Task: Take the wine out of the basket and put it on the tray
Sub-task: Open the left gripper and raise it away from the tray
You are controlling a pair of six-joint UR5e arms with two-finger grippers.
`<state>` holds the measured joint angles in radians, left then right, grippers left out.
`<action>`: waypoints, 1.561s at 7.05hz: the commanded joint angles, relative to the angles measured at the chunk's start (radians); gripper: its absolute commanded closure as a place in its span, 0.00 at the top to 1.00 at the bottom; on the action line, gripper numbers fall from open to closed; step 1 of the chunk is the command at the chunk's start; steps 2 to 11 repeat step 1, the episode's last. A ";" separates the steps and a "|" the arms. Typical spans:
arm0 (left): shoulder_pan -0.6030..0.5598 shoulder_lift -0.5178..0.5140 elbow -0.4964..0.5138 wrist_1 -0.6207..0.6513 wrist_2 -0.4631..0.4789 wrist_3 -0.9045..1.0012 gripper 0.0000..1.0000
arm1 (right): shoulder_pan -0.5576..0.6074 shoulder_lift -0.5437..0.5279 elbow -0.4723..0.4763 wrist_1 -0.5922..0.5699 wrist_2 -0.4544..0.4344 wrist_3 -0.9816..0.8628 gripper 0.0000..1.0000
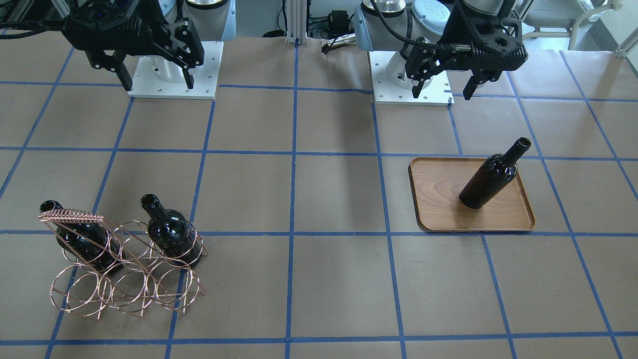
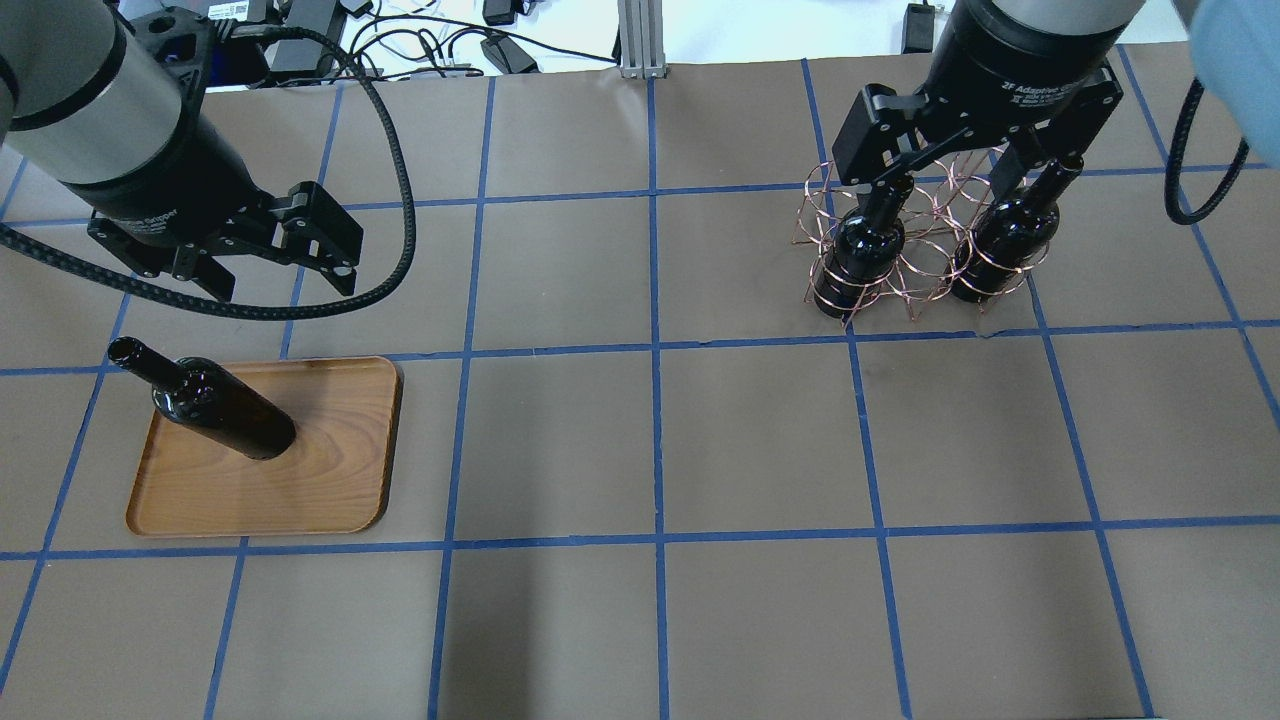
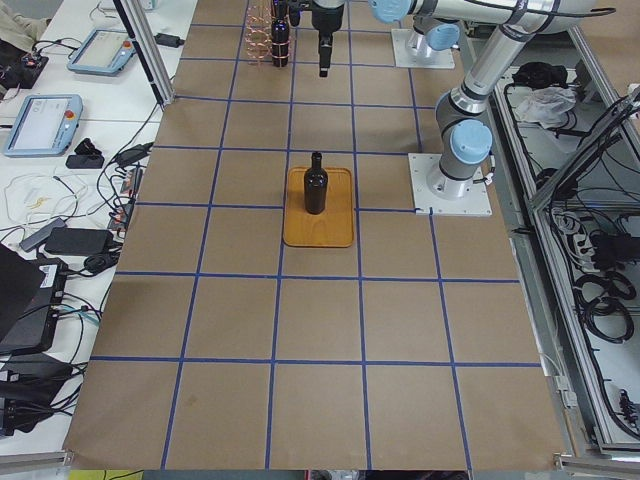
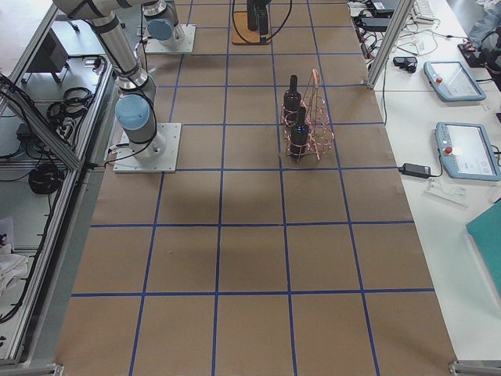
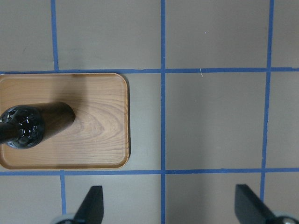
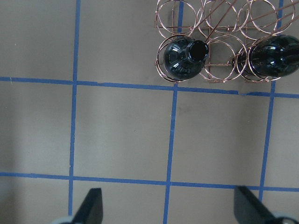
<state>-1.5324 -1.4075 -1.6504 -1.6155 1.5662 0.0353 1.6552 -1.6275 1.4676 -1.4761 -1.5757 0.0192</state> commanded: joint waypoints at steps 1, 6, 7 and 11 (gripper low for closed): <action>0.000 -0.011 -0.005 0.002 -0.002 0.000 1.00 | -0.002 0.003 0.008 -0.003 -0.010 0.021 1.00; 0.000 -0.011 -0.005 0.002 -0.002 0.000 1.00 | -0.002 0.003 0.008 -0.003 -0.010 0.021 1.00; 0.000 -0.011 -0.005 0.002 -0.002 0.000 1.00 | -0.002 0.003 0.008 -0.003 -0.010 0.021 1.00; 0.000 -0.011 -0.005 0.002 -0.002 0.000 1.00 | -0.002 0.003 0.008 -0.003 -0.010 0.021 1.00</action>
